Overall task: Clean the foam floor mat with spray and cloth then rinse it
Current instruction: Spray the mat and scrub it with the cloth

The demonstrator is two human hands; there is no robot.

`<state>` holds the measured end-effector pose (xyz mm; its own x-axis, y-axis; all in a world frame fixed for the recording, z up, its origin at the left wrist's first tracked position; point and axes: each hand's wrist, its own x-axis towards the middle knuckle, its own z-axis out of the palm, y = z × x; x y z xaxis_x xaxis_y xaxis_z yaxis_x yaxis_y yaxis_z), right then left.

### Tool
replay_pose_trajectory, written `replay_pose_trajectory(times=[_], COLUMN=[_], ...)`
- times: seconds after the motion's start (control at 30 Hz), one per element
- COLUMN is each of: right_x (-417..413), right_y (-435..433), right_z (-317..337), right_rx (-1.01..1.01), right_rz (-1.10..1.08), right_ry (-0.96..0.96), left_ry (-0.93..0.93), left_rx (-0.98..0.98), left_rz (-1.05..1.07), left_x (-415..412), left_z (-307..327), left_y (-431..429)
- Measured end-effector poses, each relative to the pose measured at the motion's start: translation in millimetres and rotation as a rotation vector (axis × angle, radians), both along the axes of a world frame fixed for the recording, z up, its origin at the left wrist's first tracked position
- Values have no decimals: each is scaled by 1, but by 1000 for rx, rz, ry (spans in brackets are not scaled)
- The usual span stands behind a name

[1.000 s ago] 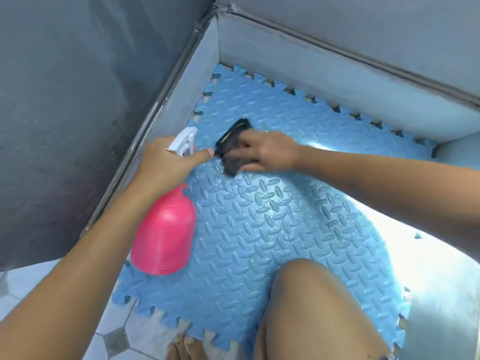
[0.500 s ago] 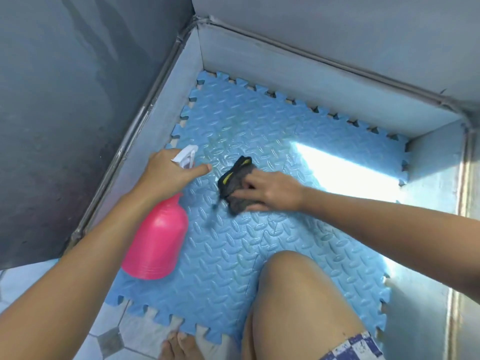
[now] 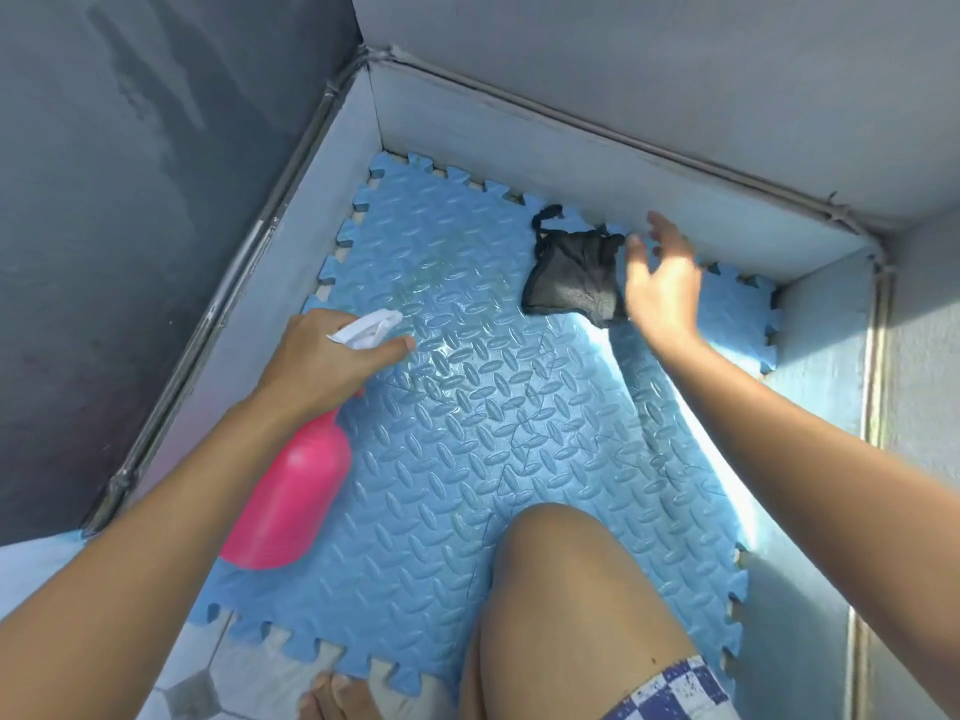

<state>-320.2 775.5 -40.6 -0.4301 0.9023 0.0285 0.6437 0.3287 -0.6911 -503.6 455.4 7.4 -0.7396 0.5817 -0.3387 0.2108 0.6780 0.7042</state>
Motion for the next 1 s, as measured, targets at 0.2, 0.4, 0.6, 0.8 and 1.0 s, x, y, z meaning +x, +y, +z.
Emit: replay_pose_trajectory(times=[0.2, 0.4, 0.6, 0.8, 1.0], right_x=[-2, -24, 7, -11, -22], right_y=[-23, -34, -69, -70, -161], right_z=[-27, -25, -27, -38, -42], right_rx=[346, 282, 349, 263, 357], right_rz=[608, 424, 810, 373, 1229], right_ry=[-449, -294, -258, -247, 19], left_ry=[82, -17, 111, 88, 73], left_rx=[-25, 14, -23, -10, -18], left_rz=[-9, 71, 96, 186, 222], left_x=[4, -5, -4, -11, -13], left_z=[0, -1, -1, 6, 10], left_y=[3, 2, 4, -4, -3])
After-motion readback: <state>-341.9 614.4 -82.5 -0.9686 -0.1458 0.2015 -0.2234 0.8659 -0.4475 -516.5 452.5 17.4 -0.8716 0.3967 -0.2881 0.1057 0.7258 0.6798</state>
